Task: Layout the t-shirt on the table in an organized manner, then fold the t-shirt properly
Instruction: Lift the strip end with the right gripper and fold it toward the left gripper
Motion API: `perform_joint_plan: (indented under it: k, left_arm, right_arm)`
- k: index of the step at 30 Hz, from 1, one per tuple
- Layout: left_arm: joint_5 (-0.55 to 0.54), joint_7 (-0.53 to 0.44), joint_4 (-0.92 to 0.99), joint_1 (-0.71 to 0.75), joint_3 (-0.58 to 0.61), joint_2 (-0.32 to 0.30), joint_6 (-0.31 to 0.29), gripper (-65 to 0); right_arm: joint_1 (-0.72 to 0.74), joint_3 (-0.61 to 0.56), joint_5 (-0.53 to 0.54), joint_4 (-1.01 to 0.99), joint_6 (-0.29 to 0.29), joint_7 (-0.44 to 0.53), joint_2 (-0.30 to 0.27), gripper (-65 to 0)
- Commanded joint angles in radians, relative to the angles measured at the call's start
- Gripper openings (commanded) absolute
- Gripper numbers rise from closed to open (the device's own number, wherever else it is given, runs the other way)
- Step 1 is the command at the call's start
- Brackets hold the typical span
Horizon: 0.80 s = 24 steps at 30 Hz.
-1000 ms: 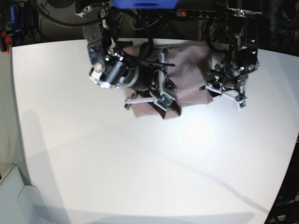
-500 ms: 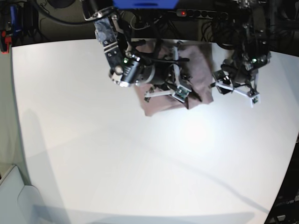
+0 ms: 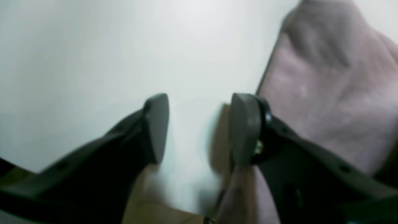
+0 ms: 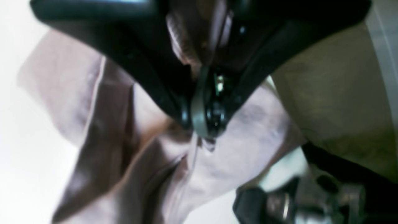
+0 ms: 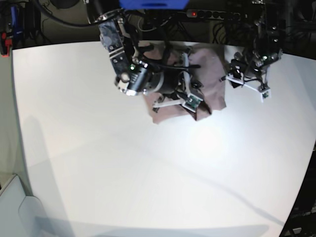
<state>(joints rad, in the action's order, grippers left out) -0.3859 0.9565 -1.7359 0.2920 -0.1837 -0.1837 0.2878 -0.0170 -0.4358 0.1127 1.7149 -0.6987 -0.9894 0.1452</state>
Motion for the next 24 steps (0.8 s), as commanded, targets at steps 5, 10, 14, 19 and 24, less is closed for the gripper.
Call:
perform_joint_plan:
  k: [5, 10, 14, 19, 24]
  left_arm:
    - [-0.02, 0.034, -0.002, -0.003, 0.052, -0.006, 0.006, -33.5]
    - [-0.02, 0.034, 0.004, -0.001, 0.06, -0.006, 0.006, -33.5]
    - [-0.02, 0.034, -0.017, 0.002, 0.054, -0.007, 0.006, -33.5]
    - [-0.022, 0.034, -0.078, 0.022, 0.051, -0.03, 0.006, -33.5]
    - [-0.02, 0.034, -0.152, 0.022, 0.049, -0.041, 0.006, -33.5]
  right_arm:
    - [0.045, -0.051, 0.022, 0.017, 0.001, 0.025, 0.012, -65.0]
    - [0.067, -0.131, 0.022, 0.012, 0.001, 0.056, 0.012, -65.0]
    - [0.088, -0.182, 0.022, -0.025, 0.001, 0.083, 0.012, -65.0]
    - [0.096, -0.185, 0.022, -0.062, 0.001, 0.119, 0.012, -65.0]
    - [0.117, -0.183, 0.022, -0.065, 0.001, 0.117, 0.012, -65.0]
